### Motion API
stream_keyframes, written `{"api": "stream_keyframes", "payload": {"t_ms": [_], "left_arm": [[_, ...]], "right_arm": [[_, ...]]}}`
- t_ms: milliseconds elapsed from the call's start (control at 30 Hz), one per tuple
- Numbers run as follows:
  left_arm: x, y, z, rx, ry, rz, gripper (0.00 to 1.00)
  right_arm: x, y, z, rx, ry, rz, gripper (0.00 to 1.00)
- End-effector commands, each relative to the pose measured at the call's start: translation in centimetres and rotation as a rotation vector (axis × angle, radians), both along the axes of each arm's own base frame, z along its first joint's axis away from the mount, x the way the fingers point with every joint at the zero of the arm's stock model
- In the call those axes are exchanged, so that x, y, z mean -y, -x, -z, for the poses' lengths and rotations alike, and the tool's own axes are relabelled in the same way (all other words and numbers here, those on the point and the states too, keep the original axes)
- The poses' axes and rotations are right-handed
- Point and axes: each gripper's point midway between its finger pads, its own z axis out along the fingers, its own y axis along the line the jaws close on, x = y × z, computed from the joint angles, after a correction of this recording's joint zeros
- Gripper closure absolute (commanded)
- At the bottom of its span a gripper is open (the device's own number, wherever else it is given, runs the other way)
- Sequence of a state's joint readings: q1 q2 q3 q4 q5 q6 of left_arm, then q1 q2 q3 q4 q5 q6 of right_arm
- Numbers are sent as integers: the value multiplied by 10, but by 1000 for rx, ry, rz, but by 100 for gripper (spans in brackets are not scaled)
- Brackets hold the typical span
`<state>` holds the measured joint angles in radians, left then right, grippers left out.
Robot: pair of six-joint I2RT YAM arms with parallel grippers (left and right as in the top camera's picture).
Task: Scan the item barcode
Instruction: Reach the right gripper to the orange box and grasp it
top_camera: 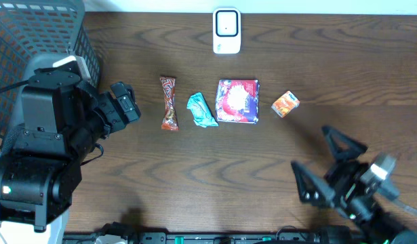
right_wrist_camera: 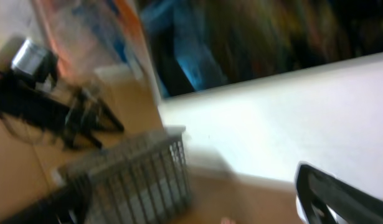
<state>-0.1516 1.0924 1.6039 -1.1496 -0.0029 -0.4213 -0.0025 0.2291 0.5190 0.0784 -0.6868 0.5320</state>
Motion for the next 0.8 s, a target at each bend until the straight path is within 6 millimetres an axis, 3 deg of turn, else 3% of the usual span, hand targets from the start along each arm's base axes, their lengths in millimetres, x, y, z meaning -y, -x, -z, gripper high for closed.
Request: {"api": "stream_keyframes", "payload": {"t_ms": [0, 200, 300, 533, 600, 667, 700, 767], "left_arm": [[-1, -1, 1, -3, -11, -1, 2], [-1, -1, 1, -4, -11, -1, 2], [-1, -1, 1, -4, -11, -1, 2], [-1, -1, 1, -4, -11, -1, 2], [-1, -1, 1, -4, -11, -1, 2], [-1, -1, 1, -4, -11, -1, 2], [-1, -1, 1, -4, -11, -1, 2], [-1, -1, 1, -4, -11, -1, 2]], "right_arm": [[2, -26, -15, -17, 266, 85, 1], [15, -93, 34, -598, 472, 62, 1], [4, -112, 49, -772, 454, -57, 1], [-3, -154, 122, -1062, 426, -179, 1], [2, -171, 141, -1113, 425, -141, 10], [17, -189, 166, -1252, 366, -10, 35], [22, -193, 174, -1290, 353, 36, 39], [35, -204, 195, -1356, 369, 149, 37]]}}
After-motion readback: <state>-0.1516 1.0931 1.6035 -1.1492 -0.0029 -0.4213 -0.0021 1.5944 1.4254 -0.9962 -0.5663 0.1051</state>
